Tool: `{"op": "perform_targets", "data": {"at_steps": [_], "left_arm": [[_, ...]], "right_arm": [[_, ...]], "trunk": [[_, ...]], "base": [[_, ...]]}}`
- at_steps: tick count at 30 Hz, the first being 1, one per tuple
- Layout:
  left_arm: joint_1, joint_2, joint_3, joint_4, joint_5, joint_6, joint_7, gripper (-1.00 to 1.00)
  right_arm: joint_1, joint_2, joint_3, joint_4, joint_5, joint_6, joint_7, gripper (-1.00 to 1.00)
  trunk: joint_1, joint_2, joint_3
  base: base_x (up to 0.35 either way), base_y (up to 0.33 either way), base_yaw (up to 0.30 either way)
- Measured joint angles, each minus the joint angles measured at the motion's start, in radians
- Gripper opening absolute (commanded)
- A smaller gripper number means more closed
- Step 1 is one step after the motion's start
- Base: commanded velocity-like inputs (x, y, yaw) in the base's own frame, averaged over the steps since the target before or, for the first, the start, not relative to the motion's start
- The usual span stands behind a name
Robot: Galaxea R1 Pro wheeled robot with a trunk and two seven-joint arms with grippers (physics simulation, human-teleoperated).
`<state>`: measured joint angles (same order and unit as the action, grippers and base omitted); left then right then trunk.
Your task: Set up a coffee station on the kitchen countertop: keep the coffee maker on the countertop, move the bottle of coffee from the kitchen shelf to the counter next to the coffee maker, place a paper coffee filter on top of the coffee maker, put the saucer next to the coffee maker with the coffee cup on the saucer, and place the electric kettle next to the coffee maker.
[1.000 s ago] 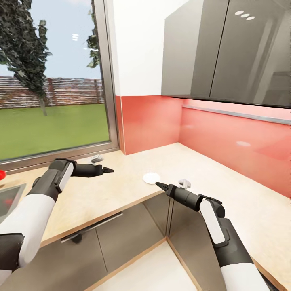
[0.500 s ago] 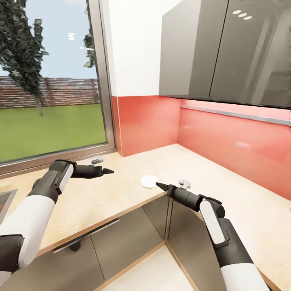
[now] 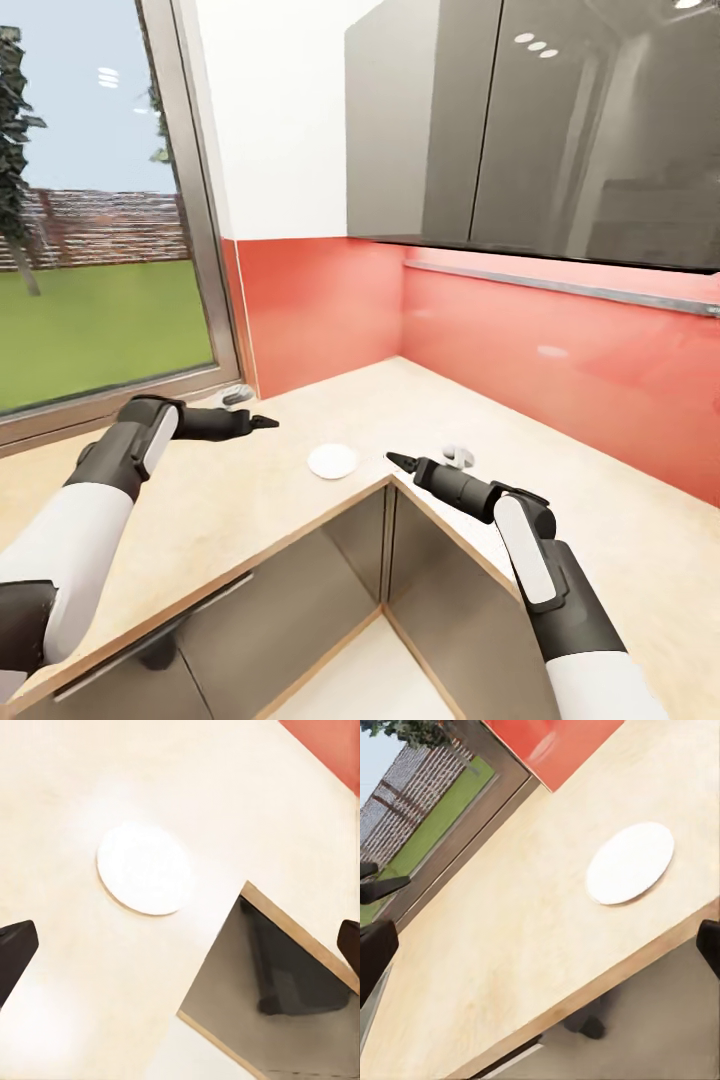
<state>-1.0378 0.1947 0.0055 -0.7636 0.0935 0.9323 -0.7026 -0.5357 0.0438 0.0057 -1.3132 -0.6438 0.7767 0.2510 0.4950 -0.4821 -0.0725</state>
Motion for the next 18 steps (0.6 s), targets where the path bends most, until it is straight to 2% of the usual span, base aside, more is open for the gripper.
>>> {"op": "perform_targets", "data": {"at_steps": [7, 14, 18], "left_arm": [[0.001, -0.001, 0.010, -0.001, 0.001, 0.000, 0.001, 1.00], [0.001, -0.002, 0.011, -0.001, 0.000, 0.000, 0.001, 1.00], [0.002, -0.003, 0.011, 0.000, -0.001, -0.001, 0.001, 1.00]], "right_arm": [[0.000, 0.002, 0.003, -0.001, -0.003, -0.002, -0.079, 1.00], [0.000, 0.002, 0.003, 0.000, -0.003, -0.002, -0.088, 1.00], [0.000, 0.002, 0.003, 0.017, -0.004, -0.003, -0.088, 1.00]], "trunk": [[0.000, 0.000, 0.000], [0.000, 0.000, 0.000], [0.000, 0.000, 0.000]], "base": [[0.074, 0.000, -0.058], [0.273, 0.000, -0.001], [0.103, 0.000, 0.000]]}}
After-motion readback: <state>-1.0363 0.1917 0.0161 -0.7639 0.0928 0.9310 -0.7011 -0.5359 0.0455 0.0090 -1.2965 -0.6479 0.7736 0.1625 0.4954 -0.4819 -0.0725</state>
